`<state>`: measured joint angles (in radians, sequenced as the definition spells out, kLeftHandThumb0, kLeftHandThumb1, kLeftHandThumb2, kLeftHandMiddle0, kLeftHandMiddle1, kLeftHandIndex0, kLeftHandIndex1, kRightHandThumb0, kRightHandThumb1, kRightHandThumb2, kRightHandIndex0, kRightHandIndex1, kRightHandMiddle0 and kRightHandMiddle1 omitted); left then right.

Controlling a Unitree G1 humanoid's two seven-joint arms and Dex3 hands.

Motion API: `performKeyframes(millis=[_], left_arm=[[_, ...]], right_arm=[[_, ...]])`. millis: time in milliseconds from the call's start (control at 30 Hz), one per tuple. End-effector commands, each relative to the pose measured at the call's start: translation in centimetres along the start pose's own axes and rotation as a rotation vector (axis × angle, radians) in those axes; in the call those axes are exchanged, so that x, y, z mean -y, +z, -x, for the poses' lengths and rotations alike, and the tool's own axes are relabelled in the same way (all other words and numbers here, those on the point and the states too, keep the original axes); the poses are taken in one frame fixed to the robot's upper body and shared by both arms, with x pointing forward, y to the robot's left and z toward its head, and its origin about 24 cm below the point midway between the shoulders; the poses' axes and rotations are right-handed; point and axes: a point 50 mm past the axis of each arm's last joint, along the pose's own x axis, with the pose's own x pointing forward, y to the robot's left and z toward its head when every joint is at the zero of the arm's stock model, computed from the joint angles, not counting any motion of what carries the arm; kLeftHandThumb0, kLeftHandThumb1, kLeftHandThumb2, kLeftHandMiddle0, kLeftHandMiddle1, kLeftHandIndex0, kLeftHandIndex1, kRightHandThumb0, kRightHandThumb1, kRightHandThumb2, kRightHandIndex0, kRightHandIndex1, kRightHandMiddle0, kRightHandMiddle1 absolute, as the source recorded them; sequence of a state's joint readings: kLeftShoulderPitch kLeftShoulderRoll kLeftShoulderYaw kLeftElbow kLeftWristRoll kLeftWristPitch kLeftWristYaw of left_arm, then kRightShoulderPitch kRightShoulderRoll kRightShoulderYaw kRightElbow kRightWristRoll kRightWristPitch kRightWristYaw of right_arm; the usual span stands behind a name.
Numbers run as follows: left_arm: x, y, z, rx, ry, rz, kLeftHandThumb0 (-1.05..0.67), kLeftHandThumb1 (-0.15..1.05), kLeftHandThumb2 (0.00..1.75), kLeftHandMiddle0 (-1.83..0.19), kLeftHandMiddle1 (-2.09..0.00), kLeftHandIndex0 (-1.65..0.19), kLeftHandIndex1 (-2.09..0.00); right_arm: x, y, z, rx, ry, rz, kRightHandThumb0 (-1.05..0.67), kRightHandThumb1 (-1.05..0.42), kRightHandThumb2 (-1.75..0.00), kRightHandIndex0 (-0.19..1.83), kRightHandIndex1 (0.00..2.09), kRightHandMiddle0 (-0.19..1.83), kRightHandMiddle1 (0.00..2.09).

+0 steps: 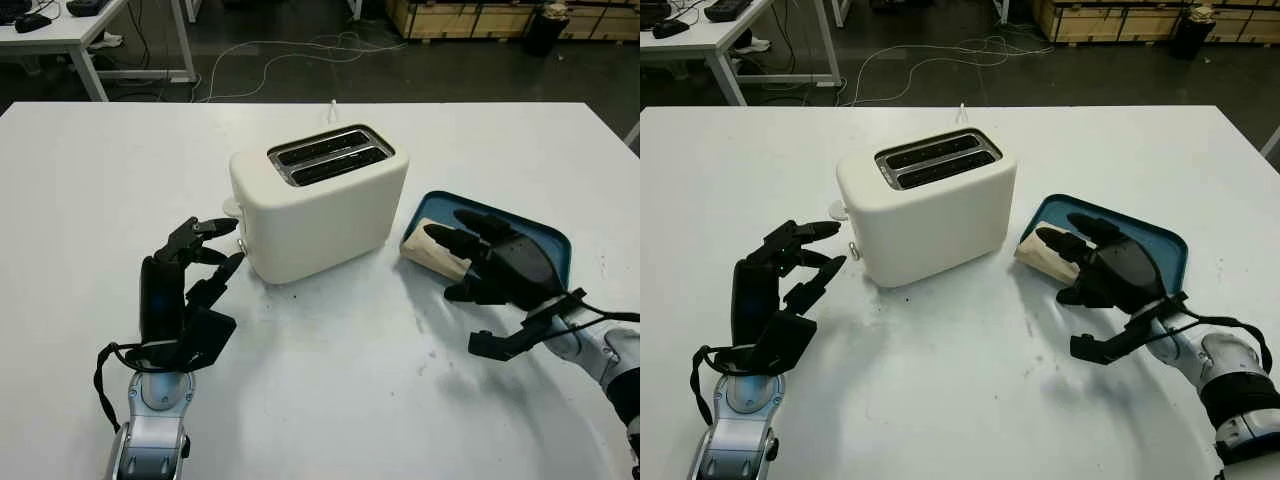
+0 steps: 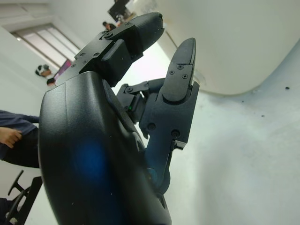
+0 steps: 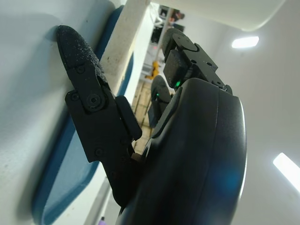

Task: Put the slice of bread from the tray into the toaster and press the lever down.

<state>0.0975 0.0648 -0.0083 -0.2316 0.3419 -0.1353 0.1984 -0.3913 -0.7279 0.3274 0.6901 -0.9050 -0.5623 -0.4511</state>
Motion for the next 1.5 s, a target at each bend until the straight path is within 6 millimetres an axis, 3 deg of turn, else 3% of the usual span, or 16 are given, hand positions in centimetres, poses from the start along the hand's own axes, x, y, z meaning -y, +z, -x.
performKeyframes(millis=[0,267,600,633,700,733,800,833,900,933,967,1000,1067,1200,1333,1467], left_arm=[[-0.2,0.4,0.0,0.012,-0.002,0.006,-0.25,0.92,0.16,-0.59,-1.3,-0.64,-0.61],[-0.4,0.7,0.0,0.025,-0.012,0.025,-0.24,0.92,0.18,-0.57,-1.31,-0.64,-0.62],[-0.5,0.9,0.0,0.03,-0.013,0.023,-0.25,0.92,0.18,-0.56,-1.32,-0.63,-0.63],[-0.5,0.9,0.0,0.031,-0.013,0.023,-0.25,0.92,0.18,-0.56,-1.32,-0.64,-0.63],[-0.5,0.9,-0.1,0.035,-0.011,0.021,-0.25,0.92,0.17,-0.57,-1.32,-0.64,-0.64],[-0.5,0.9,-0.1,0.033,-0.01,0.026,-0.25,0.92,0.17,-0.57,-1.32,-0.64,-0.64],[-0.5,0.8,-0.1,0.032,-0.012,0.03,-0.25,0.92,0.17,-0.57,-1.32,-0.64,-0.64],[-0.5,0.8,-0.1,0.031,-0.014,0.029,-0.26,0.92,0.18,-0.56,-1.31,-0.63,-0.64],[-0.5,0.8,-0.1,0.03,-0.016,0.023,-0.26,0.92,0.18,-0.56,-1.31,-0.63,-0.64],[-0.5,0.8,-0.1,0.03,-0.017,0.021,-0.26,0.92,0.18,-0.56,-1.3,-0.63,-0.64],[-0.5,0.9,-0.1,0.032,-0.017,0.021,-0.26,0.92,0.18,-0.56,-1.3,-0.63,-0.64],[-0.5,0.9,-0.1,0.034,-0.018,0.02,-0.26,0.92,0.18,-0.56,-1.3,-0.63,-0.64],[-0.5,0.9,-0.1,0.035,-0.017,0.019,-0.26,0.92,0.17,-0.57,-1.3,-0.63,-0.64],[-0.5,0.9,-0.1,0.036,-0.018,0.023,-0.26,0.92,0.17,-0.56,-1.31,-0.63,-0.65],[-0.4,0.8,-0.1,0.03,-0.019,0.017,-0.26,0.92,0.17,-0.56,-1.32,-0.63,-0.65],[-0.4,0.8,0.0,0.03,-0.016,0.012,-0.25,0.92,0.18,-0.57,-1.32,-0.63,-0.65]], right_arm=[[0.3,-0.3,0.1,-0.022,0.022,0.016,-0.65,-0.71,0.0,0.36,0.03,0.4,0.02],[0.0,-0.4,-0.1,-0.084,0.183,0.045,-0.57,-0.73,-0.01,0.38,0.05,0.41,0.02],[-0.5,-0.4,-0.3,-0.145,0.23,0.113,-0.47,-0.8,-0.03,0.46,0.12,0.49,0.05],[-0.4,-0.3,-0.4,-0.147,0.226,0.126,-0.47,-0.83,-0.02,0.48,0.18,0.52,0.07],[-0.5,-0.3,-0.3,-0.146,0.198,0.153,-0.44,-0.87,-0.01,0.48,0.54,0.65,0.13],[-0.5,-0.3,-0.3,-0.146,0.177,0.172,-0.44,-0.88,0.0,0.5,0.62,0.7,0.15],[-0.7,-0.3,-0.2,-0.138,0.126,0.211,-0.44,-0.88,0.0,0.6,1.13,0.85,0.23],[-0.8,-0.2,-0.1,-0.134,0.11,0.228,-0.46,-0.9,-0.01,0.66,1.43,0.94,0.33],[-0.9,-0.2,-0.1,-0.129,0.095,0.251,-0.47,-0.91,-0.02,0.71,1.66,0.83,0.77],[-0.9,-0.2,-0.1,-0.128,0.09,0.257,-0.48,-0.92,-0.05,0.76,1.71,0.74,1.12],[-1.0,-0.2,-0.1,-0.124,0.081,0.263,-0.49,-0.92,-0.07,0.79,1.73,0.69,1.35],[-1.0,-0.2,-0.1,-0.12,0.073,0.268,-0.51,-0.92,-0.08,0.81,1.74,0.67,1.51],[-1.1,-0.1,-0.1,-0.116,0.066,0.273,-0.53,-0.92,-0.12,0.83,1.74,0.65,1.62],[-1.1,-0.2,-0.1,-0.105,0.06,0.278,-0.58,-0.92,-0.17,0.87,1.75,0.62,1.73],[-1.0,-0.2,-0.1,-0.092,0.04,0.266,-0.58,-0.92,-0.17,0.78,1.75,0.65,1.47],[-0.9,-0.2,-0.2,-0.082,0.023,0.256,-0.58,-0.92,-0.16,0.77,1.75,0.65,1.49]])
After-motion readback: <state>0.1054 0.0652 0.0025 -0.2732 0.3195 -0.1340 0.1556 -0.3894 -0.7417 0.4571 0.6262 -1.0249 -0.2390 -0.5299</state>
